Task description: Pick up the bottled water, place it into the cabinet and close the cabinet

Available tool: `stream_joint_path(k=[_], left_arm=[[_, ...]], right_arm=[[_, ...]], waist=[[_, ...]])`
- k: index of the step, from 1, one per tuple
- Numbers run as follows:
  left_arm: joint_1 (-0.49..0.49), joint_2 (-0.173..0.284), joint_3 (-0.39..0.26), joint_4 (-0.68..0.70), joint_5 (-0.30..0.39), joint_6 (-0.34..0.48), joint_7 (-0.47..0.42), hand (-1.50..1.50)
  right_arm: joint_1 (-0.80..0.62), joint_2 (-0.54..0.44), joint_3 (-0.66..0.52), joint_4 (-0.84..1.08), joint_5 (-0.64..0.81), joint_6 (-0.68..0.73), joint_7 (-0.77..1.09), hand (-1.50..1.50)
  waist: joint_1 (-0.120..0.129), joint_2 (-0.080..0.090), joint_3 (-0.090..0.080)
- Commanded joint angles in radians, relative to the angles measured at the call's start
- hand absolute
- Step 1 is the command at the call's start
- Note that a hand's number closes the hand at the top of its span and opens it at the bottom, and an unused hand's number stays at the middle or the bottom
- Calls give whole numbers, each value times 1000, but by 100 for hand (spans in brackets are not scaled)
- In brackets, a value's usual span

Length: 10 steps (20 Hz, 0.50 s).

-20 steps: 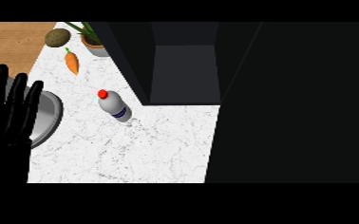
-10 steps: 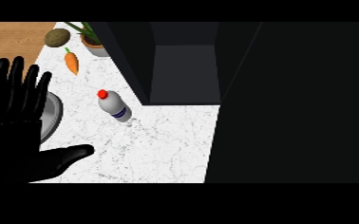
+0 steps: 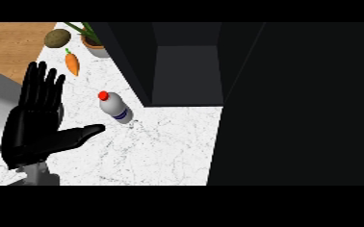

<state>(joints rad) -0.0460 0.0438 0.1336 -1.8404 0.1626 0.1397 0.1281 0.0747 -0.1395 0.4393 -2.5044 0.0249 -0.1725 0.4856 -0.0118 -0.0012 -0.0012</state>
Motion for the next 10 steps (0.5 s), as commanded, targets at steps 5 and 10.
stream_joint_path(k=[5, 10], left_arm=[[-56, 3, 35, 301, 5, -69, -200, -150], [-72, 2, 56, 448, 5, -93, -302, -150]], right_arm=[[-40, 20, 107, -109, 141, -54, 98, -150], [-33, -37, -8, -169, 48, -24, 121, -150]], waist=[[1, 0, 0], [0, 1, 0]])
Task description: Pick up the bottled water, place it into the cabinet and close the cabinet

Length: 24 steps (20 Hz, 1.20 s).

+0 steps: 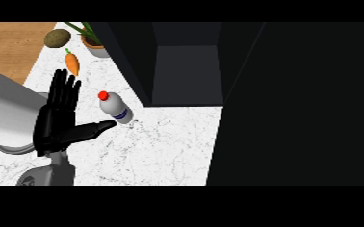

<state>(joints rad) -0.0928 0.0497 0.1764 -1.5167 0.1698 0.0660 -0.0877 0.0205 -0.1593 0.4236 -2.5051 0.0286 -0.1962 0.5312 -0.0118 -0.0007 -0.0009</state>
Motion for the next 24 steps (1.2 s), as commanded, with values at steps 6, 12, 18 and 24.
stream_joint_path(k=[6, 12, 18, 24], left_arm=[[-48, -17, 35, 294, -20, -14, -223, -150], [-75, -2, 81, 513, -6, -53, -395, -150], [-184, 39, 109, 689, 6, -85, -431, -150], [-187, 51, 130, 869, 11, -175, -626, -150]], right_arm=[[48, -27, 58, -167, 66, -9, 65, -150], [-52, -10, 82, -146, 120, -55, 128, -150], [-45, -21, 82, -155, 105, -71, 113, -150], [-35, -50, 59, -158, 68, -64, 110, -150]], waist=[[-1, 0, 0], [-1, 0, -2], [-5, 0, -1], [-9, 2, -1]])
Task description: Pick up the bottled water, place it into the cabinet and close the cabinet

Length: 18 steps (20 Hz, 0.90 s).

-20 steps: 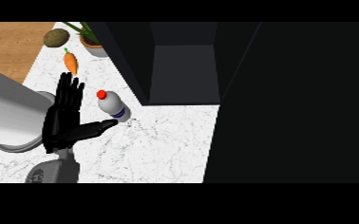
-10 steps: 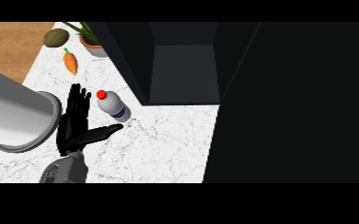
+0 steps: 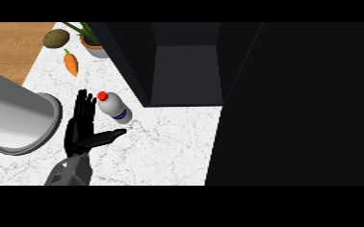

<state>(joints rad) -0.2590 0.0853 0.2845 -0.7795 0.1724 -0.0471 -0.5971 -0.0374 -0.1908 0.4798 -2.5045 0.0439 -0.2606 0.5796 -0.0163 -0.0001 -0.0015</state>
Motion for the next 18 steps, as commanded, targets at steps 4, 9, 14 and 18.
stream_joint_path(k=[4, 9, 14, 18], left_arm=[[-40, -24, 30, 169, 24, -51, -163, -150], [-184, -7, 70, 300, 46, -35, -160, -150], [-201, 40, 81, 370, 66, -132, -188, -150], [-242, -3, 92, 452, 66, -119, -261, -150]], right_arm=[[72, -56, -1, -182, 38, 11, 45, -150], [68, -63, -20, -192, 18, -8, 37, -150], [69, -34, 47, -176, 93, -50, 34, -150], [84, -91, -81, -181, -20, -3, 11, -150]], waist=[[-2, 0, 0], [-14, 2, 0], [-5, 1, 0], [-12, 5, 0]])
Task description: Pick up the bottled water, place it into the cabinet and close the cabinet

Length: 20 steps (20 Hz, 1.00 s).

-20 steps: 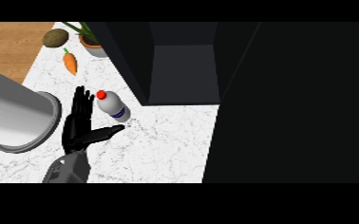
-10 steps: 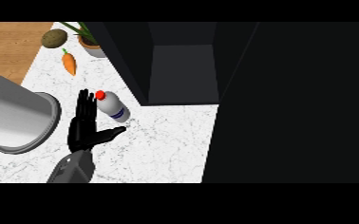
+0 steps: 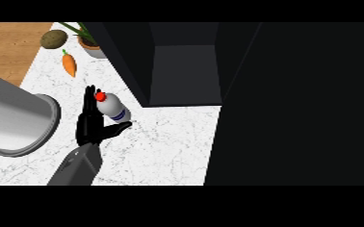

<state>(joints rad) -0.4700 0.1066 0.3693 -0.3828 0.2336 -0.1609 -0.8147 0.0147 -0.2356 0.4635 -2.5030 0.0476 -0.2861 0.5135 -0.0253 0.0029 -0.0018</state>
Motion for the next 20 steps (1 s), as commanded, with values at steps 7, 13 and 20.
stream_joint_path(k=[7, 13, 20], left_arm=[[-61, -41, -14, 104, 4, -131, -56, 150], [-122, 0, -48, 99, -69, 27, -162, 150], [-62, -37, -148, 113, -153, -39, -166, 150]], right_arm=[[32, -35, -97, -150, -51, 24, 48, -150], [110, -52, -85, -134, -58, 53, -37, -150], [166, -85, -235, -194, -122, 81, -25, -150]], waist=[[4, 1, 0], [-10, 3, 0], [2, -3, 2]])
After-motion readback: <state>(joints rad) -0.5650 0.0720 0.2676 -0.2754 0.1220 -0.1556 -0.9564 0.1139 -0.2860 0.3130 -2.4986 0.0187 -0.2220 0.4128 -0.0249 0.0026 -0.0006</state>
